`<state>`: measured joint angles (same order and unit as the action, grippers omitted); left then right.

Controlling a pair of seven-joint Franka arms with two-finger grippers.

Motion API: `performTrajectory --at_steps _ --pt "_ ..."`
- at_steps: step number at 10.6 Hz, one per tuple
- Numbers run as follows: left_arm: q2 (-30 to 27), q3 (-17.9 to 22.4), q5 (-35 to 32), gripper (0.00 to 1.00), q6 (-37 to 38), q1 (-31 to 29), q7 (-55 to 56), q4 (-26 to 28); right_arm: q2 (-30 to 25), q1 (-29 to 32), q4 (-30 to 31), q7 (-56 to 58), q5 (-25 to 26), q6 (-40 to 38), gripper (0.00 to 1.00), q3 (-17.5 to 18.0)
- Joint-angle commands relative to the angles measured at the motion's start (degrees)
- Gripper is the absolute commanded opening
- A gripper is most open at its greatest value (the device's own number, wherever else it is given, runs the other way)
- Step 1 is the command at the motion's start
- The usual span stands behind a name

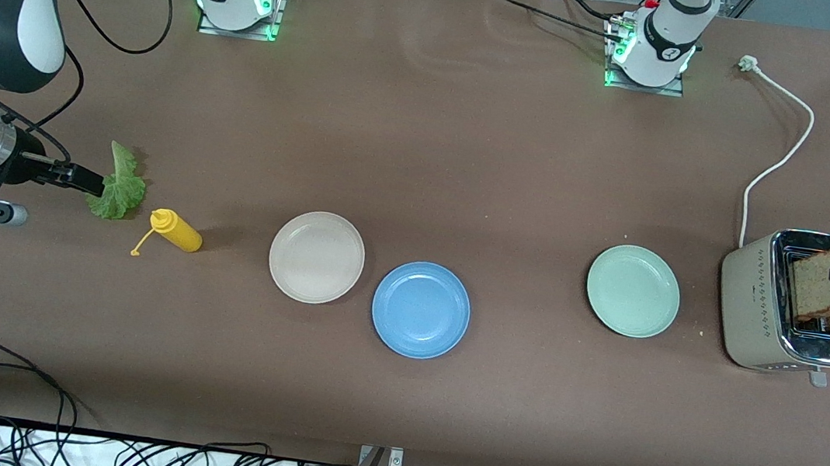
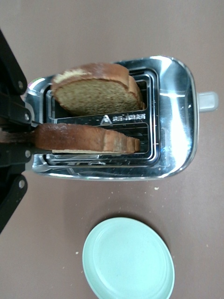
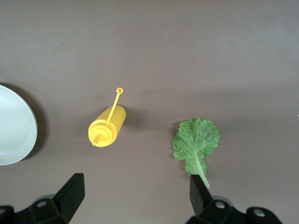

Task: Make sandwich in blue plate with both arms
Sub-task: 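Lift the bread slice out with the left gripper toward the blue plate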

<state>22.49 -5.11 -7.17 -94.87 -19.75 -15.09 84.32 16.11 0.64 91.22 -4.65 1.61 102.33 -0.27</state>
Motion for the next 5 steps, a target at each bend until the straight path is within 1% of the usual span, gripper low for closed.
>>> performTrajectory --at_steps 1,5 --pt "-5.17 -2.96 0.58 0.0 2.05 0.15 -1.26 0.41 -0.38 0.33 0.54 0.69 0.5 0.5 1.0 0.18" --pt "-5.27 -5.78 0.75 0.0 2.23 0.15 -0.82 0.32 -0.38 0.33 0.63 0.69 0.5 0.5 1.0 0.18"
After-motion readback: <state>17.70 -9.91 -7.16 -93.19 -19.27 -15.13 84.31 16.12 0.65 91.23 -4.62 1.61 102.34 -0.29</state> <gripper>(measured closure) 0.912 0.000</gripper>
